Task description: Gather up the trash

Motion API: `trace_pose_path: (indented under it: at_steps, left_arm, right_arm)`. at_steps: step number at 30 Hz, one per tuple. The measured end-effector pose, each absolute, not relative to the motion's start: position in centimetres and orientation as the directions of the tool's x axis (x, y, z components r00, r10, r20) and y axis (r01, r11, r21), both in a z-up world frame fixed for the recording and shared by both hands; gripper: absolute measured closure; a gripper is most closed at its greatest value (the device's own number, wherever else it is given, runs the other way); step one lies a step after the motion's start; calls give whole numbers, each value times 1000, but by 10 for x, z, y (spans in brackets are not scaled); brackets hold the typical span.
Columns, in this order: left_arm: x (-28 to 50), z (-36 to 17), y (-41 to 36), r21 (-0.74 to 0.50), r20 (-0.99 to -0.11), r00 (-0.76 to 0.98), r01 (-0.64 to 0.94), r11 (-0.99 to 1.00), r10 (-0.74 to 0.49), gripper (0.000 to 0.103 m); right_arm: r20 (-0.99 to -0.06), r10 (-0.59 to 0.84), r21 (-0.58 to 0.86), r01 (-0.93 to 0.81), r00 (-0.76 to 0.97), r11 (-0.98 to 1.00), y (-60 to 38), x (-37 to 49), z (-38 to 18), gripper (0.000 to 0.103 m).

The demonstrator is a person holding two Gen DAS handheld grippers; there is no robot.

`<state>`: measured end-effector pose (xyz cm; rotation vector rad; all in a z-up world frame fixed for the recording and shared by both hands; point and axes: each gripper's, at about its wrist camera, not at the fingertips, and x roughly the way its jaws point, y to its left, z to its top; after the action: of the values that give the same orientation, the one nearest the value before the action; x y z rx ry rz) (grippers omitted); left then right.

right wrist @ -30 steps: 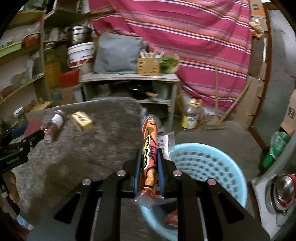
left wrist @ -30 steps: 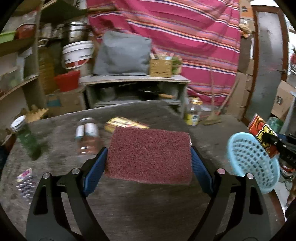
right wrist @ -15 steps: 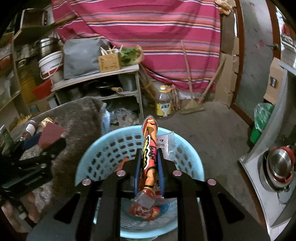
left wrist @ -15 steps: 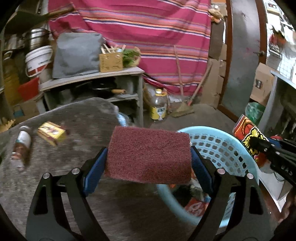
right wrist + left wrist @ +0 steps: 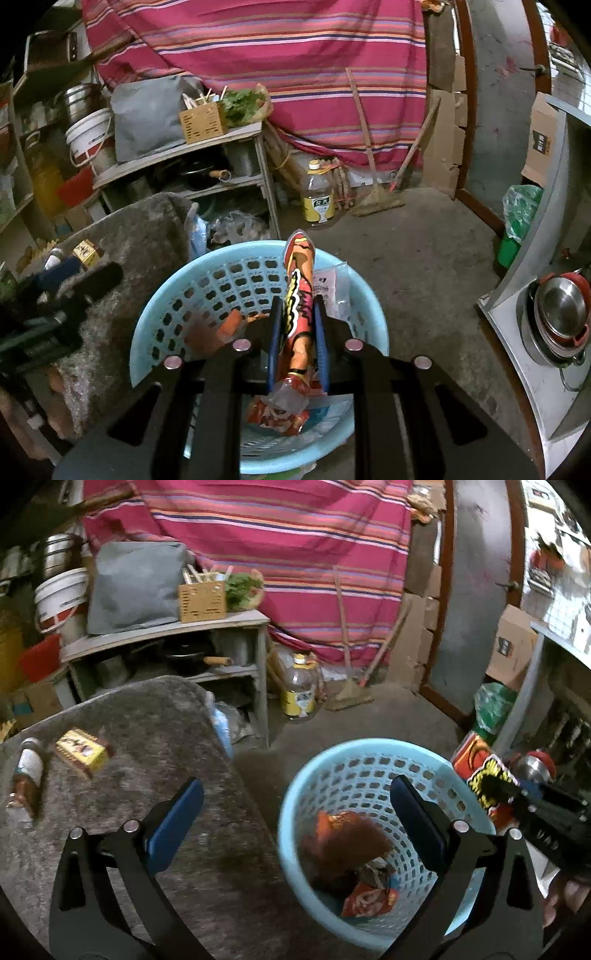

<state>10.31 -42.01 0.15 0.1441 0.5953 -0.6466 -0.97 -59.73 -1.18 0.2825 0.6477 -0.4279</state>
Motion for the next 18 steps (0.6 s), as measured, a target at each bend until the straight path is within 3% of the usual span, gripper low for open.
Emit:
trace_pose_path:
  at_steps: [13, 14, 15, 16, 18]
  left_arm:
    - [98, 21, -315, -71, -504, 751, 456, 887, -427, 5]
    - [96, 22, -304, -69, -496, 762, 443, 894, -416, 5]
    - [95, 22, -296, -64, -488, 773, 431, 900, -405, 5]
    - [92, 24, -282, -57, -476, 789, 412, 909, -388, 5]
    - [88, 27, -263, -51, -467, 801, 398, 916, -374, 5]
  right_arm:
    - [-663, -248, 106, 416, 706, 903, -563, 29, -39, 82]
    - [-660, -250, 108, 419, 708, 901, -563, 29, -39, 70]
    - [-658, -260, 108, 431, 707, 896, -563, 29, -39, 46]
    - [-653, -268, 110, 439, 709, 892, -564, 28, -38, 35]
    - [-638, -279, 118, 449, 718, 886, -564, 24, -35, 28]
